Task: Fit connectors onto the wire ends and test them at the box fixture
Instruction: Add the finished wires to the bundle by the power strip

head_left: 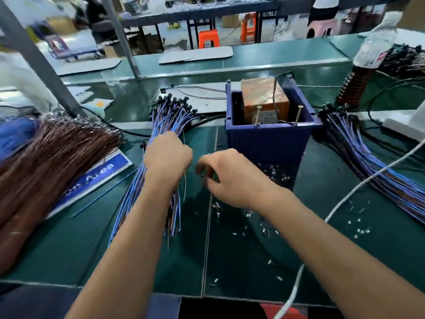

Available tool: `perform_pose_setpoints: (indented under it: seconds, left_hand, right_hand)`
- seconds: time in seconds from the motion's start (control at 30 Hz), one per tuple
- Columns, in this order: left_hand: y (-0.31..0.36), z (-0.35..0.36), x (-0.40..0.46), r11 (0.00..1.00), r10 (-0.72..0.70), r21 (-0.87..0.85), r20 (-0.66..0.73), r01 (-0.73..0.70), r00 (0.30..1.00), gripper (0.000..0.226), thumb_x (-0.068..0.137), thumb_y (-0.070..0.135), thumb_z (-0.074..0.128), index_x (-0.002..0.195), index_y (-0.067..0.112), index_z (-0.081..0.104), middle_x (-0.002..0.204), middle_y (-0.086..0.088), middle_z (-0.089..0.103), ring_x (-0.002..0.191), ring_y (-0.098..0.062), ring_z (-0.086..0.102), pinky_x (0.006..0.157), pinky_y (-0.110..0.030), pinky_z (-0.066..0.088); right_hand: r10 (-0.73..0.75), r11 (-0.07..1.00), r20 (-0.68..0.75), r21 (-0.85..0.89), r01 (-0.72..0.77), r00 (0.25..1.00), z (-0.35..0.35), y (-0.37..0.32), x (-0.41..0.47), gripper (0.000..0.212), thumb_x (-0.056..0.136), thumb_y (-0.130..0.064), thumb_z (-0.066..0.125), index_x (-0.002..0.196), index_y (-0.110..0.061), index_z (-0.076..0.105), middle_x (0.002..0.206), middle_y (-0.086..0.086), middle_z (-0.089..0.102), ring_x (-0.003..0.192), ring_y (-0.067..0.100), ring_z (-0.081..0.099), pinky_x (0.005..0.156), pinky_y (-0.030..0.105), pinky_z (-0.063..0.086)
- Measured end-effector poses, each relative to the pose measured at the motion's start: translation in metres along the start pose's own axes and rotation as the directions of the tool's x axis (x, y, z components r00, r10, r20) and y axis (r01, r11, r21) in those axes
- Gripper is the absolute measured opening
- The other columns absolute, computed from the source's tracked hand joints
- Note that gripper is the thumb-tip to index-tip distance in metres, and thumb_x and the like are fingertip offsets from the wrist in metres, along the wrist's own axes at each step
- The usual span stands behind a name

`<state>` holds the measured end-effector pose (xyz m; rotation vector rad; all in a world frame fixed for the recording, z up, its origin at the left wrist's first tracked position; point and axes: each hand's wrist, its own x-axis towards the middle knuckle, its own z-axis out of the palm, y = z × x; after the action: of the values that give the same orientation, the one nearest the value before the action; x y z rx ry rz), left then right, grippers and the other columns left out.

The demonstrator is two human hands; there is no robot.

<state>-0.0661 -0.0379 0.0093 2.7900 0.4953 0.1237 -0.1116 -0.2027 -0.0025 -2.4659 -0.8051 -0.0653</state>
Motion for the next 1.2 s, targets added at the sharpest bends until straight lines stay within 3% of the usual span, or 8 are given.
perform_pose_setpoints:
  seconds: [0.07, 0.2, 0.43, 0.77, 0.93, 1.03, 1.1, 1.2]
  left_hand:
    - [-0.003, 0.007, 0.016, 0.998, 0.001, 0.064, -0.18, 0.01, 0.984, 0.028, 0.088, 0.017, 0.057, 0.113, 0.009, 0.068, 0.115, -0.02, 0.065, 0.111, -0.041, 0.06, 0.09, -0.042, 0.048]
    - [-0.004, 0.018, 0.047, 0.968, 0.099, 0.249, -0.309, -0.019, 0.946, 0.025, 0.088, 0.027, 0.066, 0.11, 0.013, 0.065, 0.123, -0.019, 0.052, 0.12, -0.038, 0.044, 0.097, -0.043, 0.04]
    - [-0.002, 0.022, 0.075, 0.959, 0.176, 0.27, -0.309, -0.091, 0.935, 0.019, 0.091, 0.021, 0.066, 0.106, 0.009, 0.067, 0.119, -0.019, 0.054, 0.118, -0.037, 0.045, 0.093, -0.041, 0.044]
    - [0.003, 0.01, 0.07, 0.978, 0.179, 0.162, -0.356, -0.128, 0.917, 0.038, 0.102, 0.036, 0.057, 0.112, 0.002, 0.07, 0.115, -0.022, 0.068, 0.113, -0.04, 0.06, 0.097, -0.043, 0.044]
    - [0.009, 0.006, 0.053, 0.989, 0.109, -0.043, -0.46, -0.144, 0.881, 0.033, 0.102, 0.026, 0.053, 0.1, 0.001, 0.074, 0.102, -0.021, 0.071, 0.1, -0.041, 0.062, 0.088, -0.044, 0.048]
    - [0.013, -0.002, 0.044, 0.932, -0.069, -0.345, -0.466, -0.109, 0.882, 0.035, 0.101, 0.023, 0.049, 0.085, 0.004, 0.073, 0.08, -0.012, 0.066, 0.08, -0.033, 0.055, 0.072, -0.036, 0.038]
    - [0.016, -0.007, 0.04, 0.842, -0.181, -0.533, -0.423, -0.082, 0.888, 0.037, 0.1, 0.024, 0.046, 0.084, 0.006, 0.073, 0.081, -0.008, 0.068, 0.085, -0.031, 0.06, 0.072, -0.036, 0.038]
    - [0.017, -0.014, 0.034, 0.801, -0.197, -0.587, -0.445, -0.118, 0.874, 0.035, 0.097, 0.026, 0.043, 0.078, 0.009, 0.068, 0.087, -0.008, 0.066, 0.095, -0.03, 0.057, 0.083, -0.038, 0.041]
  right_hand:
    - [0.043, 0.998, 0.092, -0.056, -0.038, 0.995, 0.013, -0.011, 0.02, 0.024, 0.089, -0.013, 0.065, 0.112, -0.017, 0.064, 0.105, 0.009, 0.067, 0.099, 0.034, 0.065, 0.083, 0.043, 0.057]
    - [0.145, 0.985, 0.199, -0.125, -0.121, 0.969, 0.026, -0.019, 0.052, 0.021, 0.091, -0.014, 0.062, 0.111, -0.01, 0.055, 0.116, 0.017, 0.06, 0.108, 0.039, 0.062, 0.079, 0.035, 0.048]
    - [0.185, 0.968, 0.176, -0.203, -0.149, 0.967, 0.042, -0.02, 0.057, 0.036, 0.098, -0.019, 0.06, 0.13, -0.009, 0.046, 0.123, 0.02, 0.055, 0.113, 0.043, 0.059, 0.079, 0.041, 0.041]
    - [0.153, 0.987, 0.147, -0.073, -0.144, 0.977, 0.04, -0.01, 0.05, 0.039, 0.098, -0.029, 0.064, 0.133, -0.016, 0.054, 0.116, 0.013, 0.056, 0.107, 0.039, 0.06, 0.08, 0.035, 0.043]
    - [0.239, 0.937, 0.113, 0.235, -0.26, 0.964, 0.036, -0.001, 0.047, 0.032, 0.095, -0.026, 0.07, 0.125, -0.021, 0.06, 0.101, 0.007, 0.067, 0.093, 0.028, 0.066, 0.08, 0.033, 0.052]
    - [0.305, 0.835, 0.098, 0.45, -0.316, 0.947, 0.037, 0.004, 0.045, 0.02, 0.099, -0.023, 0.066, 0.118, -0.022, 0.061, 0.088, 0.004, 0.067, 0.07, 0.023, 0.069, 0.068, 0.036, 0.058]
    - [0.338, 0.76, 0.073, 0.566, -0.319, 0.938, 0.038, 0.003, 0.044, 0.014, 0.102, -0.022, 0.062, 0.115, -0.019, 0.061, 0.085, 0.001, 0.064, 0.053, 0.016, 0.066, 0.051, 0.031, 0.053]
    - [0.372, 0.643, 0.038, 0.71, -0.287, 0.928, 0.037, -0.009, 0.045, 0.015, 0.106, -0.025, 0.057, 0.116, -0.015, 0.059, 0.09, 0.001, 0.063, 0.053, 0.014, 0.065, 0.043, 0.027, 0.047]
